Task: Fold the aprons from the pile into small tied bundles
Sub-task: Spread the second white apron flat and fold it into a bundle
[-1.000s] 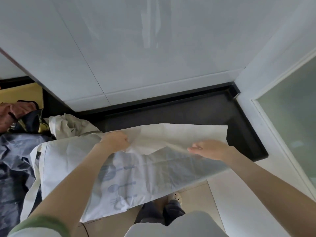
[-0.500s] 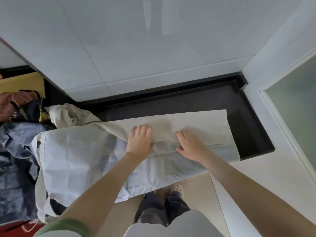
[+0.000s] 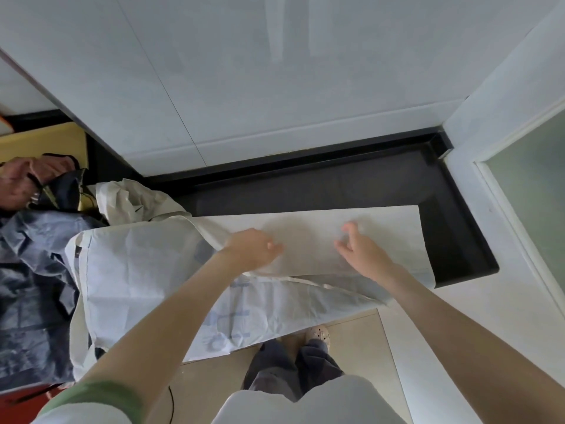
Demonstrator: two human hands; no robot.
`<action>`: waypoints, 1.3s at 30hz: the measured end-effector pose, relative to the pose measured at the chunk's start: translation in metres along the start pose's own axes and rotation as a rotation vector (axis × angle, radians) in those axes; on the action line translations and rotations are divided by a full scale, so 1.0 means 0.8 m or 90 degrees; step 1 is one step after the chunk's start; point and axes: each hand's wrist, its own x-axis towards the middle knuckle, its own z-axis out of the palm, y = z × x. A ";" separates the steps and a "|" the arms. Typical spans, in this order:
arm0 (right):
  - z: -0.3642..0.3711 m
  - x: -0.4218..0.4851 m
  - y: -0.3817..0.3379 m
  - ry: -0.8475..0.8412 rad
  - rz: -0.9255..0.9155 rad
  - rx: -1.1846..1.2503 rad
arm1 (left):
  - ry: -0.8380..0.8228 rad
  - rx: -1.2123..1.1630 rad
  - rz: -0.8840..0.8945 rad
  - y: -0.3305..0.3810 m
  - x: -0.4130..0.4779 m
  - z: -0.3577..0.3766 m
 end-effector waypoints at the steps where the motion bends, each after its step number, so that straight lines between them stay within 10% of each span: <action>1: 0.000 0.005 0.002 0.030 0.031 -0.005 | 0.061 0.019 -0.006 -0.006 0.005 0.005; 13: -0.019 0.054 -0.007 -0.018 0.066 0.081 | 0.035 0.090 -0.039 -0.051 0.020 0.055; 21: 0.006 0.080 -0.071 -0.088 -0.005 0.057 | 0.432 -0.241 -0.259 -0.064 -0.001 0.028; 24: 0.004 0.089 -0.076 -0.081 0.033 0.063 | 0.315 -0.505 -0.492 -0.082 -0.003 0.016; 28: 0.010 0.096 -0.089 -0.075 0.043 0.075 | 0.071 -0.861 -0.473 -0.100 -0.006 0.015; 33: 0.000 0.110 -0.115 0.034 -0.040 0.075 | 0.127 -1.089 -0.388 -0.098 -0.001 -0.001; 39: -0.014 0.156 -0.137 0.006 -0.094 0.112 | 0.308 -0.883 -0.405 -0.111 0.019 -0.030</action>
